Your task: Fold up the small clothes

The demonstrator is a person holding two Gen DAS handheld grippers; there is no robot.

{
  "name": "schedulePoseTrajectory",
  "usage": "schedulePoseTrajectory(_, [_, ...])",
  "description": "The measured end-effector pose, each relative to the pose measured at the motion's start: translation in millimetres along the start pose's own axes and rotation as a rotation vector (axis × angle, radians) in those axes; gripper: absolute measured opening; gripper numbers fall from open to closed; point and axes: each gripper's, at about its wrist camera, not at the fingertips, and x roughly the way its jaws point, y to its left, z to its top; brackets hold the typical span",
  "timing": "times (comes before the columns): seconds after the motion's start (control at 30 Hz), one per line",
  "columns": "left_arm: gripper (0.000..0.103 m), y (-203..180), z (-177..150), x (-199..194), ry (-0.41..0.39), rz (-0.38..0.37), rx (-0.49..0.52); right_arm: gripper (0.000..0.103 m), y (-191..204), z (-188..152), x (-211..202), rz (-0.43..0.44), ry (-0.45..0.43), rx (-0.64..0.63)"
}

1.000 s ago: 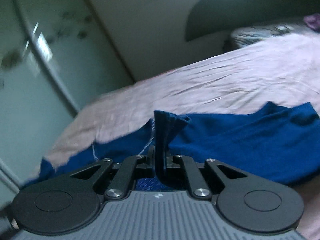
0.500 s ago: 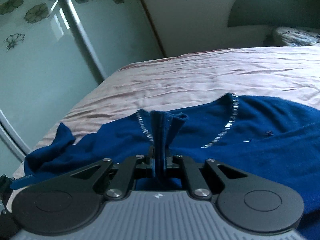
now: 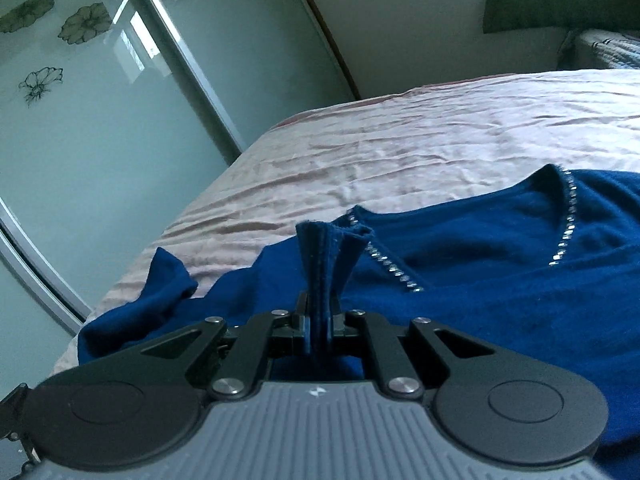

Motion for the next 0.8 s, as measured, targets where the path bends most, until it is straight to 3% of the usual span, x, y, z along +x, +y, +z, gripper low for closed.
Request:
schedulePoseTrajectory(0.47, [0.103,29.4,-9.5,12.5,0.065,0.051,-0.055,0.007,33.5,-11.8,29.7,-0.072,-0.026,-0.102])
schedulePoseTrajectory(0.8, [0.103,33.0,-16.3,21.4,0.109,0.049,-0.074,0.01,34.0,-22.3,44.1,-0.096,0.021,-0.123])
